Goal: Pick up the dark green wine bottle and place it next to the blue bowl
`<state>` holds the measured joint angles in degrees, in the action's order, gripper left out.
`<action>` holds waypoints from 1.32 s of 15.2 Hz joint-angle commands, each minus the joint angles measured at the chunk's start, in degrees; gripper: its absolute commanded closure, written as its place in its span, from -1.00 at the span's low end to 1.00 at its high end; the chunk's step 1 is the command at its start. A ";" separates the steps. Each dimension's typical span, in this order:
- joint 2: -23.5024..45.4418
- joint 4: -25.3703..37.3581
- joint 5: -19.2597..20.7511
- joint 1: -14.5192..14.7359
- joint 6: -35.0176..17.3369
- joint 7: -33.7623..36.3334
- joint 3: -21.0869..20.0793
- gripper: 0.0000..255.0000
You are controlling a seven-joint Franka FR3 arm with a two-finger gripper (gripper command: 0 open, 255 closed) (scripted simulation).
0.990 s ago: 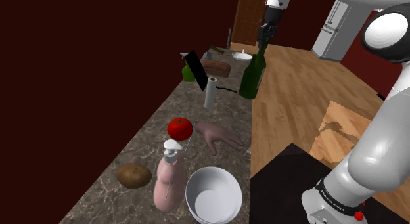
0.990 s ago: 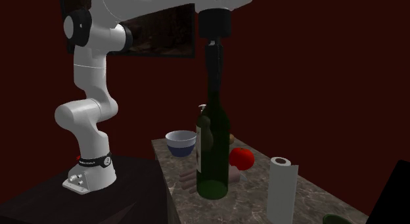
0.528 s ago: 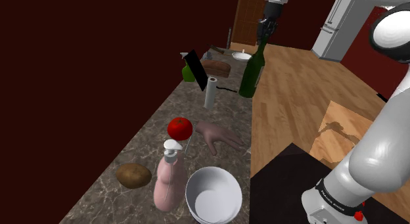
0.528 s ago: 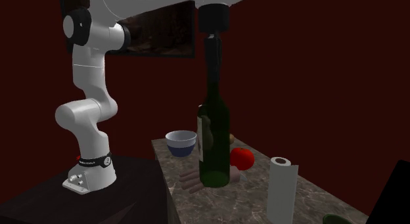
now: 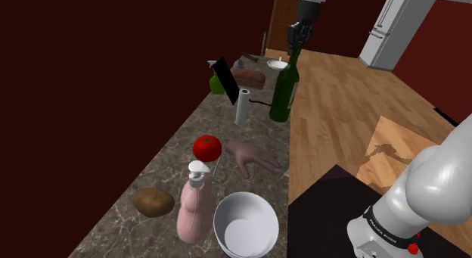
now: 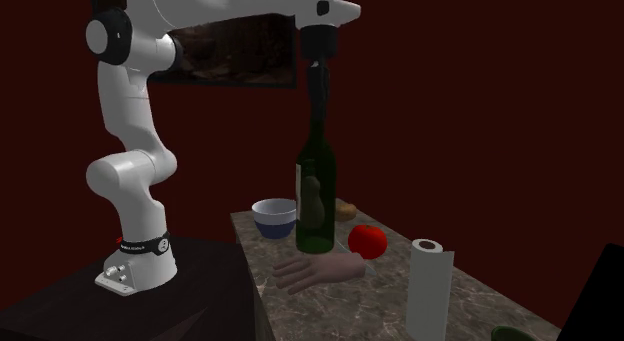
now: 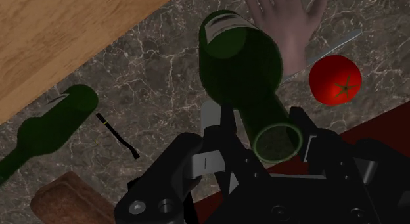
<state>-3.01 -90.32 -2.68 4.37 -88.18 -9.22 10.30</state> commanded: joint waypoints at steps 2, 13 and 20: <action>-2.78 -3.52 0.36 2.05 -1.05 4.57 -2.45 1.00; -7.88 -9.27 -0.24 8.47 -2.43 19.93 -11.48 1.00; -7.30 -8.60 -0.93 12.44 -2.86 29.80 -17.46 1.00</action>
<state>-10.77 -99.28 -3.55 16.17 -90.83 18.90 -6.17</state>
